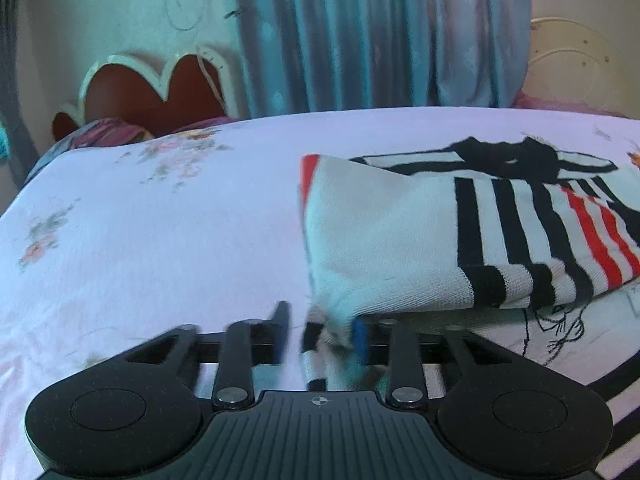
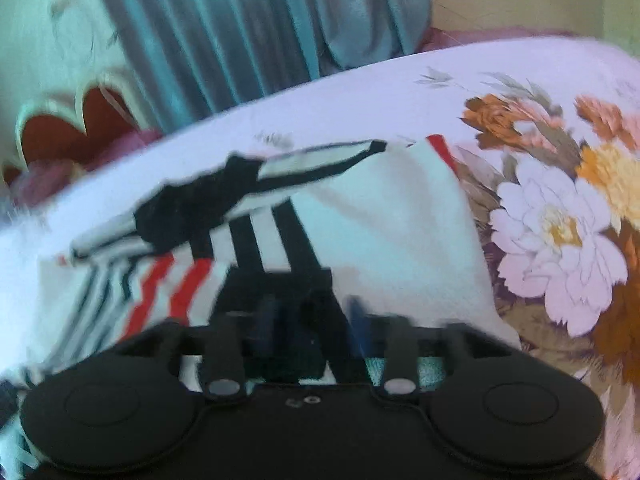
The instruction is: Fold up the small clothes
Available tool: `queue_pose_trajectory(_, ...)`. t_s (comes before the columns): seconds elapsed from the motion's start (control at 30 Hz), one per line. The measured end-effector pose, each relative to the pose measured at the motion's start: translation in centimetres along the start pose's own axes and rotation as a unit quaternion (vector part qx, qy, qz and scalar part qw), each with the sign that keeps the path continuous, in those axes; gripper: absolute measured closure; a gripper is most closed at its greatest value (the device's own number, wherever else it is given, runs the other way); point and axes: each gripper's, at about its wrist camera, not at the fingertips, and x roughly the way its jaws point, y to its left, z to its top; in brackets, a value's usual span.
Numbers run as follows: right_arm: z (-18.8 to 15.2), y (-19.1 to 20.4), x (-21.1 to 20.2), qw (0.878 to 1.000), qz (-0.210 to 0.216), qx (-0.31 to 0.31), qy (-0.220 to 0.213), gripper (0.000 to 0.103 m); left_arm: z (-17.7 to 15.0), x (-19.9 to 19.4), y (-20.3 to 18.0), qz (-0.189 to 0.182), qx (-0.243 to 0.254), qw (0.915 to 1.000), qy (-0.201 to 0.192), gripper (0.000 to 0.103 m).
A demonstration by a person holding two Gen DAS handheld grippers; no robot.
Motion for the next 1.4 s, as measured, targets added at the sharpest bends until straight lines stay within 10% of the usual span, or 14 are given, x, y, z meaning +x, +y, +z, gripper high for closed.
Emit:
queue_pose_trajectory(0.07,0.5,-0.5,-0.2,1.0,0.002,0.009,-0.01,0.037,0.1,-1.2,0.4,-0.014,-0.012,0.9998,-0.004,0.04)
queue_pose_trajectory(0.43,0.6,1.9,2.2,0.999,0.007,-0.034,0.018,0.096,5.0,2.8,0.4,-0.053,-0.1,0.9935,0.013,0.039)
queue_pose_trajectory(0.73,1.3,2.5,1.0,0.997,0.002,-0.075,-0.026,0.098,7.6,7.8,0.5,-0.063,-0.134,0.9887,0.023,0.04)
queue_pose_trajectory(0.9,1.2,4.1,-0.4,0.988,-0.009,-0.13,-0.08,0.098,7.4,11.2,1.0,-0.049,-0.141,0.9886,0.021,0.07)
queue_pose_trajectory(1.07,0.5,2.5,3.0,0.992,-0.044,-0.118,-0.02,0.098,7.0,12.3,1.0,-0.029,-0.137,0.9902,0.006,0.079)
queue_pose_trajectory(1.4,1.6,3.8,-0.6,0.991,-0.008,-0.116,-0.064,0.083,6.7,5.8,-0.2,-0.037,-0.082,0.9954,-0.031,0.079)
